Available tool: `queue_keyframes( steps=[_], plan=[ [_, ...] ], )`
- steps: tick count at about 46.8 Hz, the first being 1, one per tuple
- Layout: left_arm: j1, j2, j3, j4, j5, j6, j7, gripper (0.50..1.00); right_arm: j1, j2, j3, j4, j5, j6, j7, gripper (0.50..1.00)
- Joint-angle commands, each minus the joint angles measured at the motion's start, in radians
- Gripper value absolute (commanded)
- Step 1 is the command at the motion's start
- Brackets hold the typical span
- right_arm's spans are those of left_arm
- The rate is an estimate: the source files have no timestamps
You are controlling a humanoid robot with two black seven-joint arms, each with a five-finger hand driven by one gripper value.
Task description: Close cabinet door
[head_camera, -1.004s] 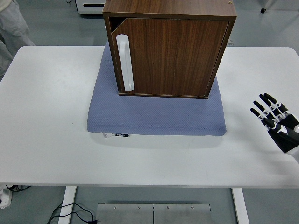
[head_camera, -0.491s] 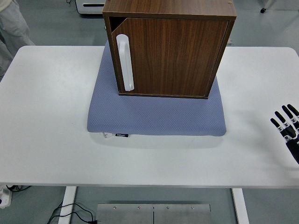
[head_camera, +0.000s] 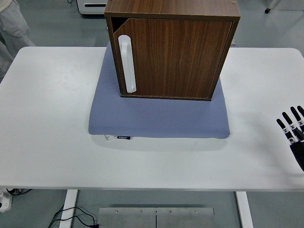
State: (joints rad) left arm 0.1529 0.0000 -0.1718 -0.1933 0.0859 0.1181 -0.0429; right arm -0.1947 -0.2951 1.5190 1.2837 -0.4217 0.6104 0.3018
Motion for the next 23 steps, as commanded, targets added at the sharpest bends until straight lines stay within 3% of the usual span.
queue_keyframes(
  steps=[1, 23],
  plan=[
    [0.0, 0.0, 0.0, 0.0, 0.0, 0.0, 0.0, 1.0, 0.0, 0.013, 0.001, 0.0, 0.0, -0.004, 0.007, 1.0],
    [-0.001, 0.0, 0.0, 0.0, 0.0, 0.0, 0.0, 1.0, 0.001, 0.036, 0.001, 0.0, 0.0, -0.02, 0.011, 1.0]
  ],
)
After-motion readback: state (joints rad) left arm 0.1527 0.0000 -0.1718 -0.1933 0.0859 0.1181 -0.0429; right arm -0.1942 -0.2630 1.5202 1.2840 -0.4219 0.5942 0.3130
